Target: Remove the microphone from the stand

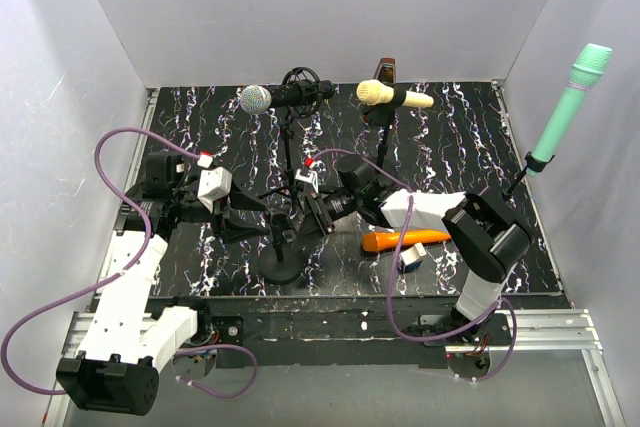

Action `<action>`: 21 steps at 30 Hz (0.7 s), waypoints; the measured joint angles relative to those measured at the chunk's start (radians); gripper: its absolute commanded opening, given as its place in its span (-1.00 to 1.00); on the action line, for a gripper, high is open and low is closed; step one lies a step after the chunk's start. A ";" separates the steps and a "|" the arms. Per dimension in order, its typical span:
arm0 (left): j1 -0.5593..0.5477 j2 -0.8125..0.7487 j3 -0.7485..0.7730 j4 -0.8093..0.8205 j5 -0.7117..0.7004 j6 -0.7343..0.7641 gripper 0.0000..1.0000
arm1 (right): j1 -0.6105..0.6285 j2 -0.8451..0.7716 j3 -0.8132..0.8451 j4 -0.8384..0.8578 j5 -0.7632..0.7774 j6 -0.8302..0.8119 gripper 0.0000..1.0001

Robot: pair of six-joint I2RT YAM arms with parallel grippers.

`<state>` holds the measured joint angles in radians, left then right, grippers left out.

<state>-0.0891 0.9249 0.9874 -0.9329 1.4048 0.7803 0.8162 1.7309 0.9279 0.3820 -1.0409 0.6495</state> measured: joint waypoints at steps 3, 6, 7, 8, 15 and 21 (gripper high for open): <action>0.000 -0.003 0.000 0.000 0.005 0.000 -0.09 | -0.019 0.029 0.013 0.087 -0.017 0.099 0.20; 0.000 -0.005 0.000 0.000 0.010 0.000 -0.13 | -0.032 0.051 0.029 0.140 -0.016 0.161 0.10; 0.000 -0.005 0.000 0.000 0.011 0.000 -0.15 | -0.037 0.056 0.034 0.149 -0.016 0.175 0.05; 0.000 -0.005 0.000 0.000 0.011 0.000 -0.16 | -0.039 0.062 0.039 0.156 -0.013 0.187 0.01; 0.000 -0.003 0.000 0.003 0.011 0.000 -0.23 | -0.041 0.132 0.077 0.201 -0.015 0.239 -0.09; 0.000 -0.003 0.000 0.009 0.010 -0.004 -0.25 | -0.041 0.142 0.077 0.213 -0.030 0.246 -0.11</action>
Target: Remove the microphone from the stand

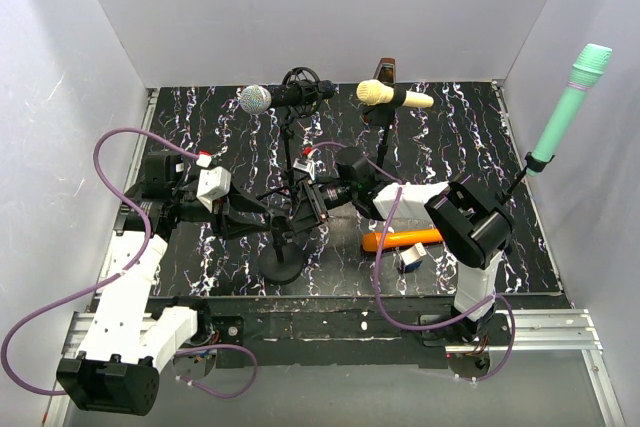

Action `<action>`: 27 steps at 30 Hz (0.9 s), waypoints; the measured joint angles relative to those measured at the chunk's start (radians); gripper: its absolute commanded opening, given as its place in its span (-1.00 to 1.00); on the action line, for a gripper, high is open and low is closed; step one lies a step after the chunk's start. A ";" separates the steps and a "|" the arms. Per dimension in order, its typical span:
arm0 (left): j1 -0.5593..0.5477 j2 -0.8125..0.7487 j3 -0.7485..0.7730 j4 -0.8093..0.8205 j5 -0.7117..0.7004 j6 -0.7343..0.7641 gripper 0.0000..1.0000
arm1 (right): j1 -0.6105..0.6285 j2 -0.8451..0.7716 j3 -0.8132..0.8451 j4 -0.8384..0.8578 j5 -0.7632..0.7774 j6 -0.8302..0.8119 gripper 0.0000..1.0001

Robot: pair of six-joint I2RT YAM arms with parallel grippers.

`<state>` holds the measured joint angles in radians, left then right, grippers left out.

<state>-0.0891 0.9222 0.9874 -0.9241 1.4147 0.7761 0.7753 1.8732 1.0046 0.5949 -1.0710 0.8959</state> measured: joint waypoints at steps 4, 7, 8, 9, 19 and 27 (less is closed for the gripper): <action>0.000 0.000 0.000 0.009 -0.001 -0.003 -0.25 | 0.000 0.000 0.000 0.030 -0.031 0.010 -0.17; 0.000 0.000 0.000 0.012 -0.001 -0.007 -0.26 | 0.000 0.000 0.000 0.075 -0.061 0.031 -0.18; 0.000 0.000 -0.001 0.013 -0.001 -0.008 -0.26 | 0.000 0.000 0.000 0.086 -0.065 0.037 -0.18; 0.000 0.000 -0.002 0.013 -0.001 -0.010 -0.26 | 0.000 0.000 0.000 0.093 -0.069 0.043 -0.18; 0.000 0.000 -0.013 0.017 -0.001 -0.017 -0.28 | 0.016 0.014 0.000 0.103 -0.084 0.032 -0.20; 0.000 -0.001 -0.014 0.019 0.004 -0.024 0.07 | 0.019 0.014 0.001 0.025 -0.084 -0.040 -0.25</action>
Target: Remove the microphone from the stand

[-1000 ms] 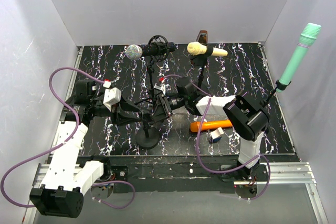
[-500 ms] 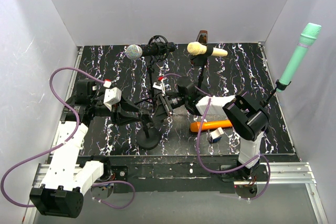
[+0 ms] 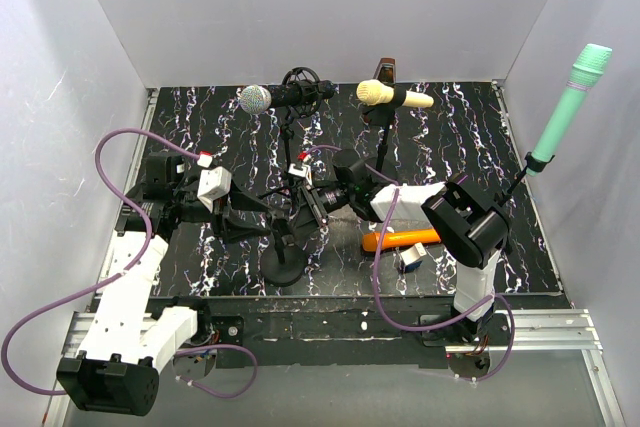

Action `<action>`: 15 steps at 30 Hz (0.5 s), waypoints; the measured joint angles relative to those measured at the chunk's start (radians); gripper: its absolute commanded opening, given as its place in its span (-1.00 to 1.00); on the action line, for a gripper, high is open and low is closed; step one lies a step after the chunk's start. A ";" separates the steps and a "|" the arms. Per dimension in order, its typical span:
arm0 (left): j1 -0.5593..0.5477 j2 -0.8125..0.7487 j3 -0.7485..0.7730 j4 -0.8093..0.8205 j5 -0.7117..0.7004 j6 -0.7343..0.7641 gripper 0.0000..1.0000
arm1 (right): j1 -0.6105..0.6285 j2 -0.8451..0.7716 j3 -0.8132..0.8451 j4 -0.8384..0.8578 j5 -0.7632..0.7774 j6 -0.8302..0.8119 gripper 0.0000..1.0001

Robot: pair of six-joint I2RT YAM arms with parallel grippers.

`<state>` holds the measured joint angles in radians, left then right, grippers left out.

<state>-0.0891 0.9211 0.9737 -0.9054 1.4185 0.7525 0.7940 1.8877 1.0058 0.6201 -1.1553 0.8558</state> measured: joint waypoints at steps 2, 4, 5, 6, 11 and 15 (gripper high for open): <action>0.000 -0.002 -0.004 0.000 0.004 -0.003 0.12 | 0.000 -0.001 0.000 -0.008 -0.002 -0.008 -0.25; 0.000 -0.002 -0.008 0.000 0.009 -0.005 0.16 | 0.000 -0.004 0.001 -0.015 -0.004 -0.018 -0.21; 0.000 -0.001 -0.008 0.000 0.013 -0.006 0.17 | 0.000 -0.006 0.001 -0.018 -0.004 -0.022 -0.19; 0.000 0.000 -0.008 0.000 0.017 -0.006 0.17 | 0.000 -0.007 0.001 -0.020 -0.004 -0.024 -0.18; -0.005 0.033 0.003 -0.001 0.031 -0.006 0.18 | 0.007 -0.008 0.006 -0.048 -0.005 -0.054 -0.24; -0.018 0.076 0.027 0.001 0.040 -0.006 0.01 | 0.015 -0.008 0.021 -0.075 -0.012 -0.083 -0.38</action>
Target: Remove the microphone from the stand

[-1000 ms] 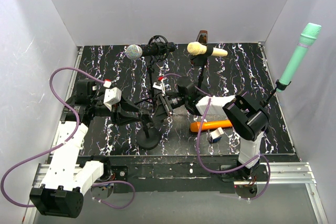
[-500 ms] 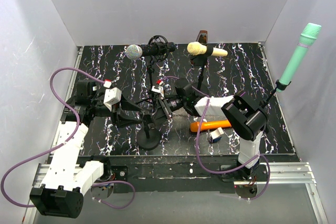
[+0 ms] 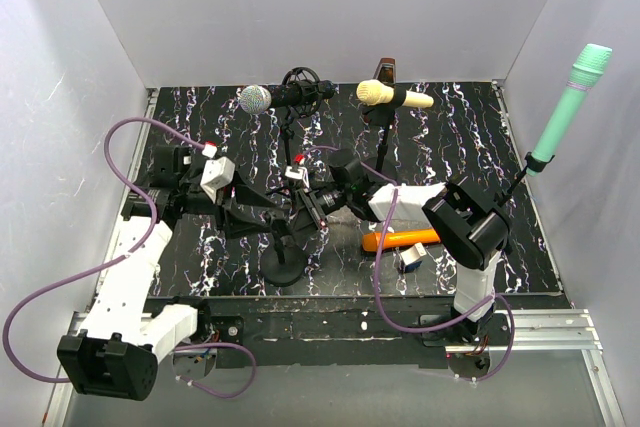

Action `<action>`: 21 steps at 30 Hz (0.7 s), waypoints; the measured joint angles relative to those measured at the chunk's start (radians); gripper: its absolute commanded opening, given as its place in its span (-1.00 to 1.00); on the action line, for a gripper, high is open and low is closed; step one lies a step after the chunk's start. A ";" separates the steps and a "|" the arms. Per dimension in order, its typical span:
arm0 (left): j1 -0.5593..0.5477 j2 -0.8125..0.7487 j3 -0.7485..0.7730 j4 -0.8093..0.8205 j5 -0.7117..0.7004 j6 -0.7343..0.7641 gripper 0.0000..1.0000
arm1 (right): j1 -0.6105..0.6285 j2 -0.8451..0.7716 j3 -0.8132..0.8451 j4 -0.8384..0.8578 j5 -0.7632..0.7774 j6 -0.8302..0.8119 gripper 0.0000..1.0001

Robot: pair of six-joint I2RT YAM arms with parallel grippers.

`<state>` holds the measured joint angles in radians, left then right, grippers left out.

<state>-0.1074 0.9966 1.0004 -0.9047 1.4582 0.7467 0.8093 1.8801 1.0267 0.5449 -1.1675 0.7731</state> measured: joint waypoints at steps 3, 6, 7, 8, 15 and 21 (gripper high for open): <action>-0.012 0.018 0.003 -0.001 0.005 -0.006 -0.38 | 0.008 0.000 0.006 -0.017 -0.008 -0.014 -0.49; -0.021 0.023 0.004 0.000 0.015 -0.012 -0.84 | 0.007 0.000 0.012 -0.031 -0.011 -0.031 -0.66; -0.023 0.023 0.004 0.002 0.013 -0.012 -1.00 | 0.007 0.000 0.012 -0.037 -0.011 -0.040 -0.72; -0.024 0.023 0.004 0.011 0.011 -0.006 -1.00 | 0.007 0.000 0.013 -0.049 -0.011 -0.053 -0.77; -0.026 -0.008 -0.020 0.039 0.013 -0.014 -1.00 | 0.029 -0.124 0.008 -0.251 0.136 -0.358 -0.97; -0.013 -0.075 -0.062 0.062 0.010 0.005 -1.00 | 0.119 -0.360 -0.142 -0.289 0.446 -0.747 -0.97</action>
<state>-0.1207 0.9218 0.9386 -0.8429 1.4681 0.7513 0.9279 1.5204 0.8848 0.2562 -0.7212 0.0265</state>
